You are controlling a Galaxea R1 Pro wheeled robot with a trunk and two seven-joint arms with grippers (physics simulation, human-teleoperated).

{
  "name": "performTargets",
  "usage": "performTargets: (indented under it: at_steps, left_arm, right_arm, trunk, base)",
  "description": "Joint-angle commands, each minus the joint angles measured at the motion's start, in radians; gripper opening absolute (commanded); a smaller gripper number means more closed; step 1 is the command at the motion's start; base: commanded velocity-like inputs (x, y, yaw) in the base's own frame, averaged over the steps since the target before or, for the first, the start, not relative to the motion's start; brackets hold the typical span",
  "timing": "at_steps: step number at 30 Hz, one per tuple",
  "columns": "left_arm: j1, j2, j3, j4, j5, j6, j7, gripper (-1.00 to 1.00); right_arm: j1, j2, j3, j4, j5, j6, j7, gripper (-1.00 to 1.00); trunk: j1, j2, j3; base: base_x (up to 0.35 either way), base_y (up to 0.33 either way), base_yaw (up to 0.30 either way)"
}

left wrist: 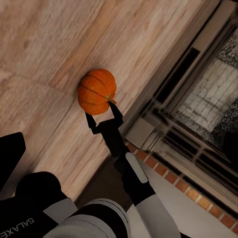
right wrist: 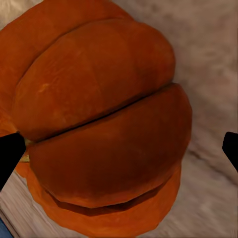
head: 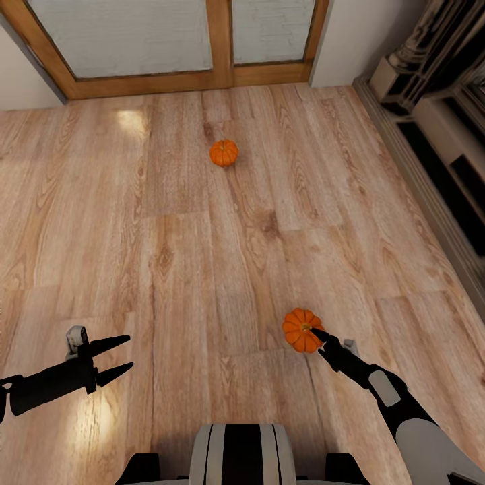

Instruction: Place each of the two pumpkins and all three candles from the living room inside a cabinet in the living room (use any cabinet), then make sure every cabinet is closed, and position the cauldron so it is next to a table in the living room.

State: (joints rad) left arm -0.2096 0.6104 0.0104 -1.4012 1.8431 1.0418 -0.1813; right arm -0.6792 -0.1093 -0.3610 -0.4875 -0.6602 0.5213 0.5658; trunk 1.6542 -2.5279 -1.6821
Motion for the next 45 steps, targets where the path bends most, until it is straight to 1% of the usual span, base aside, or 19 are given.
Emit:
performTargets:
  at_steps: [1, 18, 19, 45]
  left_arm:
    - [-0.001, 0.0, 0.0, 0.001, -0.01, 0.003, -0.01, 1.0]
    - [-0.001, -0.001, 0.0, 0.001, -0.01, 0.003, -0.01, 1.0]
    - [-0.001, -0.001, 0.0, 0.001, -0.01, 0.003, -0.01, 1.0]
    - [0.0, 0.0, 0.0, 0.001, -0.01, 0.003, -0.01, 1.0]
  right_arm:
    - [0.0, 0.0, -0.004, 0.0, -0.004, 0.008, 0.001, 1.0]
    - [0.0, 0.0, -0.004, 0.0, -0.004, 0.009, 0.001, 1.0]
    - [0.0, 0.0, -0.004, 0.0, -0.004, 0.009, 0.001, -1.0]
    - [-0.001, 0.0, -0.004, 0.001, -0.007, 0.014, 0.003, -1.0]
  trunk:
    - [0.0, 0.0, 0.0]
    - [0.0, 0.0, 0.0]
    - [0.0, 0.0, 0.0]
    - [0.0, 0.0, 0.0]
  base:
    - [0.024, 0.029, 0.0]
    - [0.013, 0.003, 0.0]
    - [0.003, 0.0, 0.0]
    - [0.0, 0.0, 0.0]
